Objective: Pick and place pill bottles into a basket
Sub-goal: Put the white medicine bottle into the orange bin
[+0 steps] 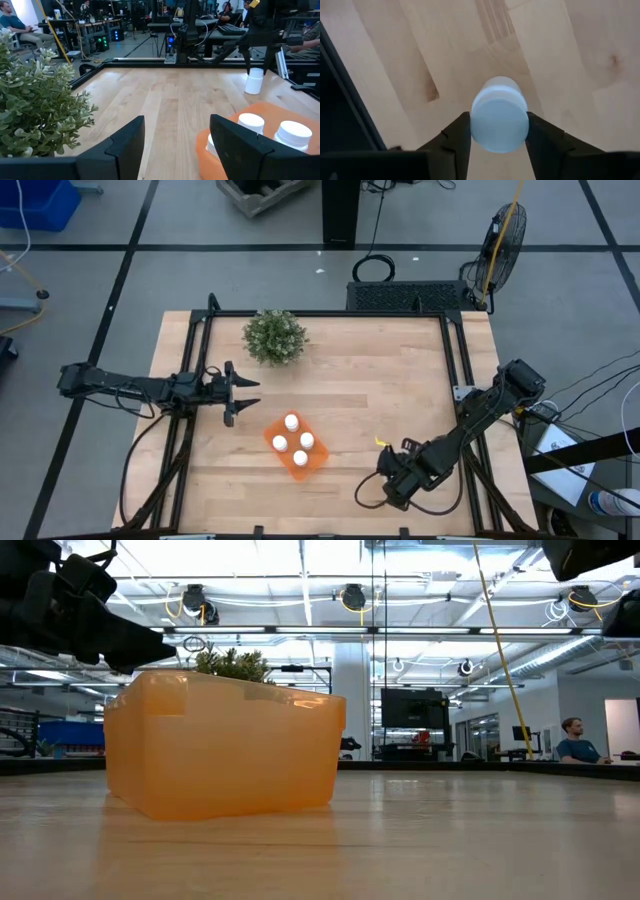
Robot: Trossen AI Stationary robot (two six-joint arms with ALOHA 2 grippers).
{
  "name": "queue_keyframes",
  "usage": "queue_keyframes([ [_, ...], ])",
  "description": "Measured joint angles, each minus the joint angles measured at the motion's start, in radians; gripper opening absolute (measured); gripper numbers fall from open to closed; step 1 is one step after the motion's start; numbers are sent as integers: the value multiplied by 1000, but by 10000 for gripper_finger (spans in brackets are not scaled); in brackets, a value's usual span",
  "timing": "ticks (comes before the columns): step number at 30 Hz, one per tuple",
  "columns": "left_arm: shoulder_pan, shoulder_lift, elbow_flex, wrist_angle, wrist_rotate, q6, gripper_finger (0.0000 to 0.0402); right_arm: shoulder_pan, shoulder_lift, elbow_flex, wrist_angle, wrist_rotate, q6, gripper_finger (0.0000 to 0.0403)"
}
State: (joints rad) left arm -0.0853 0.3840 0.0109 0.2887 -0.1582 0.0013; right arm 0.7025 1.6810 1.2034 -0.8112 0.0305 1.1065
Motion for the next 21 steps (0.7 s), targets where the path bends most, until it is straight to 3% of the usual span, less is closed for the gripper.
queue_keyframes([
  [12, 0, 0, 0, 1, 0, -1, 230, -71, -41, 0, 60, 152, -241, 138],
  [16, 0, 0, 0, 7, 0, 0, 230, -153, -86, 0, 158, 144, -388, 138],
  [21, 0, 0, 0, 8, 0, 1, 230, -266, -103, 1, 250, 19, -539, 138],
])
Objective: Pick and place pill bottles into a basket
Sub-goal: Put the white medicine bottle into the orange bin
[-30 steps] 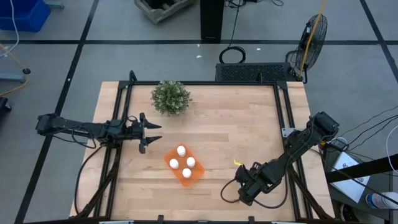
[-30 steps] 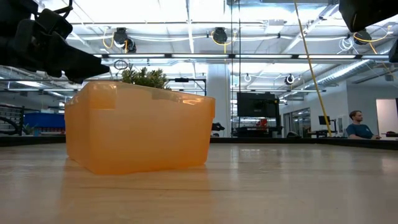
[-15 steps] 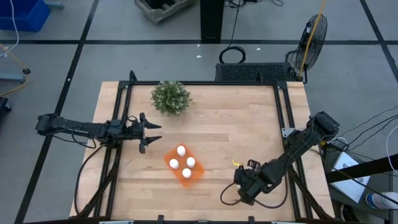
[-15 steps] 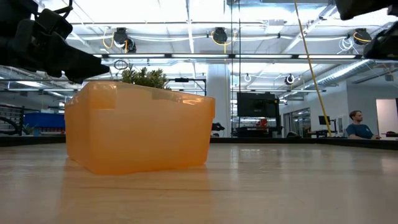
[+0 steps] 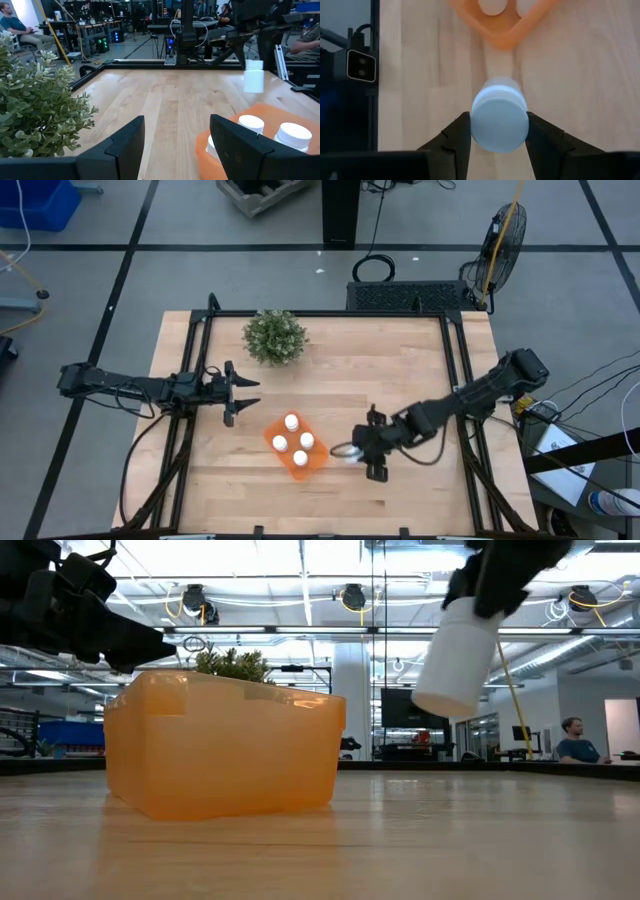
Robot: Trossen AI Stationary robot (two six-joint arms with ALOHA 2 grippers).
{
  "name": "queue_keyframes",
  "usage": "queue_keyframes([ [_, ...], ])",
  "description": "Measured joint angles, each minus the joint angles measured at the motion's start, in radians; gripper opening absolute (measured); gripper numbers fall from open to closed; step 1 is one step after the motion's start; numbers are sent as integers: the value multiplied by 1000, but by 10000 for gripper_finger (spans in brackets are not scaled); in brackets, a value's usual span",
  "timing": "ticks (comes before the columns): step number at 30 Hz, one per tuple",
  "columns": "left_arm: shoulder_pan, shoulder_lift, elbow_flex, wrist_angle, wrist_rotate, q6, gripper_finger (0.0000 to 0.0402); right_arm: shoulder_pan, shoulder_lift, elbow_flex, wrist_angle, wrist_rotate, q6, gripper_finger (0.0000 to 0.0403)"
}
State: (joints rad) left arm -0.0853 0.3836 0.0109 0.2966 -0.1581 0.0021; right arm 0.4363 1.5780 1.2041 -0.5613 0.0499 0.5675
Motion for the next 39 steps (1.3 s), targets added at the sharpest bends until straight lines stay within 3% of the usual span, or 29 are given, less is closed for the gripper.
queue_keyframes([
  [6, 0, 0, 0, -4, 0, 2, 230, -90, 1, 3, -7, -79, -99, 138],
  [20, 0, 0, 0, -1, 0, 19, 230, -150, 17, 131, 50, -27, -348, 138],
  [39, 0, 0, 0, 2, 0, 18, 230, -153, 307, 392, -41, -185, -506, 138],
])
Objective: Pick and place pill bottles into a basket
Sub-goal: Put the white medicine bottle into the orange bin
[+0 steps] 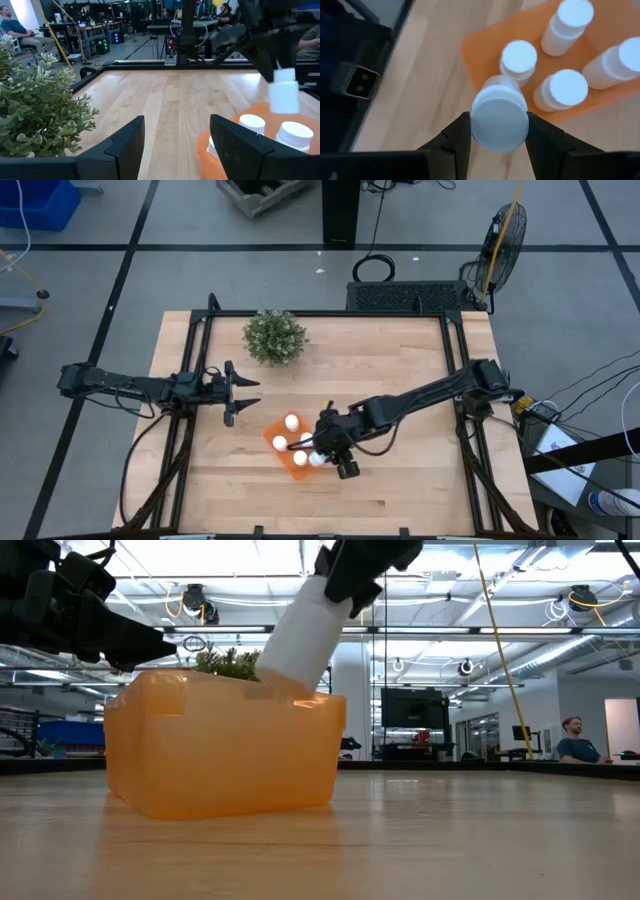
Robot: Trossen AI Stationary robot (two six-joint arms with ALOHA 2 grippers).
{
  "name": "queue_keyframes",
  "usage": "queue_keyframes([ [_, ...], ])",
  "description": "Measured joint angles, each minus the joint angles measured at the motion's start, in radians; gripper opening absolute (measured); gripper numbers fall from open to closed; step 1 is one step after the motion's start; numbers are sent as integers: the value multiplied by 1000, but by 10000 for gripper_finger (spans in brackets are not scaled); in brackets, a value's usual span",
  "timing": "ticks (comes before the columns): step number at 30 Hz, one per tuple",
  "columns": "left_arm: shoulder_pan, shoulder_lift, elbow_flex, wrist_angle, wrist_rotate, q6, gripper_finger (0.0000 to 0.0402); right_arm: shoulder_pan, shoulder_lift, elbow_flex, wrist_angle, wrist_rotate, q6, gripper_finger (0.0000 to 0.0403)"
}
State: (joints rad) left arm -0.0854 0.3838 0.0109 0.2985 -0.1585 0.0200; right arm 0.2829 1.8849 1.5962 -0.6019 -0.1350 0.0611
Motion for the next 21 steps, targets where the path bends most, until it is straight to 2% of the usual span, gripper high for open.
queue_keyframes([
  [9, 0, 0, 0, -1, 0, -3, 230, -22, 49, 0, -31, -55, -3, 138],
  [21, 0, 0, 0, -2, 0, 0, 230, -50, 69, -1, -84, -52, -20, 138],
])
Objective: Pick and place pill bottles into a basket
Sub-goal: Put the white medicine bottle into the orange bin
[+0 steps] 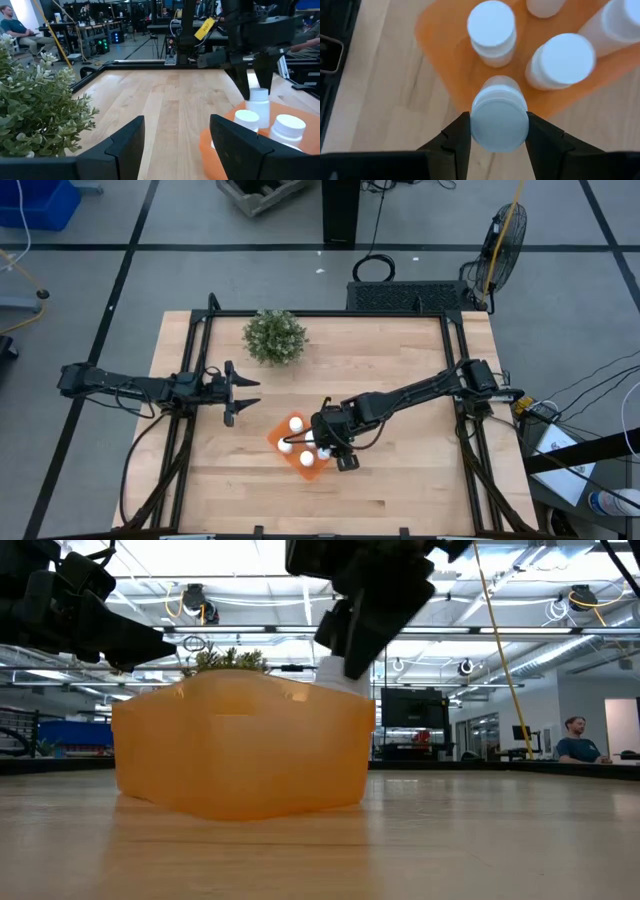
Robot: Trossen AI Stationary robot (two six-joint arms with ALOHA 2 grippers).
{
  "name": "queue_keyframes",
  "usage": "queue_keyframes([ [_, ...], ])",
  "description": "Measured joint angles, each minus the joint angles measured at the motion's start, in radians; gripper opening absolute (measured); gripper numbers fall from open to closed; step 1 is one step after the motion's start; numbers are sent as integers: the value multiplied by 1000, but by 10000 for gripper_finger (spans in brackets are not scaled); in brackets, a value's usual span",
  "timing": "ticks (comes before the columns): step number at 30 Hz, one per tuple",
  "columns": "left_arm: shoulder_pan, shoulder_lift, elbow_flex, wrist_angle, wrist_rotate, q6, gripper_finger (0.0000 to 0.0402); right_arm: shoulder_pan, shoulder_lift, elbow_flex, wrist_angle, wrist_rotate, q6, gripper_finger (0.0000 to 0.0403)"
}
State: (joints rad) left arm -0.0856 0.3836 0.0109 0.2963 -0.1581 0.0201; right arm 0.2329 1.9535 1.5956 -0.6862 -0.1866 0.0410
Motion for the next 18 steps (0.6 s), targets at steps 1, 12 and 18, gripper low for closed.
queue_keyframes([
  [1, 0, 0, 0, 0, 0, 0, 230, 0, 4, -1, -5, -1, -1, 138],
  [12, 0, 0, 0, -8, 2, -8, 230, -5, 28, -1, -15, -28, -24, 138],
  [18, 0, 0, 0, -8, 4, -20, 230, -5, 28, -1, -25, -27, -27, 138],
])
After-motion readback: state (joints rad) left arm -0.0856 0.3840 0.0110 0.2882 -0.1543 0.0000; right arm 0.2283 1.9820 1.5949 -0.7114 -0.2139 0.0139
